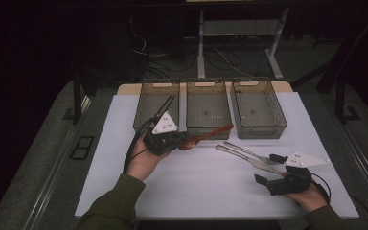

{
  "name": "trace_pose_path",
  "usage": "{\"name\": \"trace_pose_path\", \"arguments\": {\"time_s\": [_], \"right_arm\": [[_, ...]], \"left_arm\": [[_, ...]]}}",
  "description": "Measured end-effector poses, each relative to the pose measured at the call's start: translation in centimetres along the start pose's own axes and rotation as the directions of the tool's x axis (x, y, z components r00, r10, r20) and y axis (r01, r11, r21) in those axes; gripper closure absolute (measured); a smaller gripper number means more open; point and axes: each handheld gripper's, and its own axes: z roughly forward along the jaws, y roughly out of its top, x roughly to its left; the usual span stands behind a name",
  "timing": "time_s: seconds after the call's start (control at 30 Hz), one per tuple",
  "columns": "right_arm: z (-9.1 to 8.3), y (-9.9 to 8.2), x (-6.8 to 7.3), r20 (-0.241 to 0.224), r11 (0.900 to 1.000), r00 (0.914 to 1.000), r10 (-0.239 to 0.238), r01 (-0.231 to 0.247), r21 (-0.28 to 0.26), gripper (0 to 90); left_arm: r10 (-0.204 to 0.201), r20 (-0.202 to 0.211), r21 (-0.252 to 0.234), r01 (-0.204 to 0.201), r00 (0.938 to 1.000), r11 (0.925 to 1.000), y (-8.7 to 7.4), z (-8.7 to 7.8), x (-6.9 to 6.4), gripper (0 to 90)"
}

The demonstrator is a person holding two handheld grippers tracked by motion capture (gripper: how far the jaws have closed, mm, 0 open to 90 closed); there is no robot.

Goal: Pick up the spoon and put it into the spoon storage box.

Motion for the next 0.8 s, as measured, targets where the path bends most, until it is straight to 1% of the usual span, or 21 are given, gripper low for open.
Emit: {"name": "trace_pose_path", "arguments": {"time_s": [0.03, 0.07, 0.1, 0.13, 0.2, 0.3, 0.37, 0.4, 0.47, 0.53, 0.6, 0.63, 0.67, 0.7, 0.8], "right_arm": [[0.0, 0.0, 0.0, -0.001, 1.0, 1.0, -0.009, 0.009, 0.0, 2.5], [0.0, 0.0, -0.1, 0.003, 0.9999, 0.9999, -0.012, 0.012, -0.006, 2.5], [0.0, 0.0, 0.0, -0.001, 1.0, 1.0, 0.004, -0.004, 0.002, 2.5], [0.0, 0.0, 0.0, -0.001, 1.0, 1.0, 0.0, 0.0, 0.001, 2.5], [0.0, 0.0, 0.1, -0.003, 0.9999, 0.9999, 0.012, -0.012, 0.007, 2.6], [0.0, 0.0, 0.0, 0.001, 1.0, 1.0, 0.006, -0.006, 0.002, 2.6], [0.0, 0.0, 0.0, 0.0, 1.0, 1.0, 0.005, -0.005, 0.001, 2.5], [0.0, 0.0, 0.0, 0.0, 1.0, 1.0, 0.005, -0.005, 0.001, 2.5], [0.0, 0.0, 0.0, 0.0, 1.0, 1.0, 0.004, -0.004, 0.001, 2.5], [0.0, 0.0, 0.0, 0.0, 1.0, 1.0, 0.005, -0.005, 0.0, 2.5], [0.0, 0.0, 0.0, -0.001, 1.0, 1.0, 0.006, -0.006, 0.0, 2.5], [0.0, 0.0, 0.0, -0.002, 1.0, 1.0, 0.006, -0.006, 0.0, 2.5], [0.0, 0.0, 0.0, -0.002, 1.0, 1.0, 0.007, -0.007, -0.001, 2.5], [0.0, 0.0, 0.0, -0.002, 1.0, 1.0, 0.007, -0.007, -0.001, 2.5], [0.0, 0.0, -0.1, -0.003, 1.0, 1.0, 0.009, -0.009, -0.002, 2.5]], "left_arm": [[0.007, -0.004, 0.007, -0.007, 1.0, 1.0, 0.2, 0.0, 0.2, 85.7], [0.001, -0.008, 0.002, -0.001, 1.0, 1.0, 0.4, 0.1, 0.4, 85.7], [-0.001, -0.012, 0.0, 0.001, 0.9999, 1.0, 0.7, 0.2, 0.6, 85.7], [0.0, -0.018, -0.001, 0.0, 0.9998, 1.0, 0.9, 0.3, 0.8, 85.6], [0.0, -0.026, 0.0, 0.0, 0.9997, 1.0, 1.3, 0.5, 1.2, 85.7], [0.003, -0.045, 0.002, -0.003, 0.999, 1.0, 2.0, 0.9, 2.0, 85.7], [0.001, -0.063, 0.012, 0.0, 0.998, 0.9999, 2.4, 1.1, 2.5, 85.7], [-0.01, -0.07, 0.006, 0.011, 0.9975, 0.9999, 2.6, 1.3, 2.6, 85.7], [-0.015, -0.087, 0.011, 0.016, 0.9961, 0.9998, 2.9, 1.8, 3.1, 85.7], [-0.018, -0.098, 0.018, 0.02, 0.995, 0.9996, 3.1, 2.3, 3.6, 85.7], [-0.011, -0.112, 0.038, 0.016, 0.9936, 0.9991, 3.4, 2.8, 4.2, 85.7], [-0.026, -0.117, 0.033, 0.03, 0.9928, 0.999, 3.5, 3.2, 4.5, 85.7], [-0.013, -0.122, 0.053, 0.02, 0.9924, 0.9984, 3.6, 3.3, 4.7, 85.7], [-0.026, -0.127, 0.05, 0.032, 0.9916, 0.9982, 3.8, 3.6, 4.9, 85.7], [-0.024, -0.146, 0.069, 0.034, 0.9889, 0.997, 4.2, 4.5, 5.5, 85.7]]}}
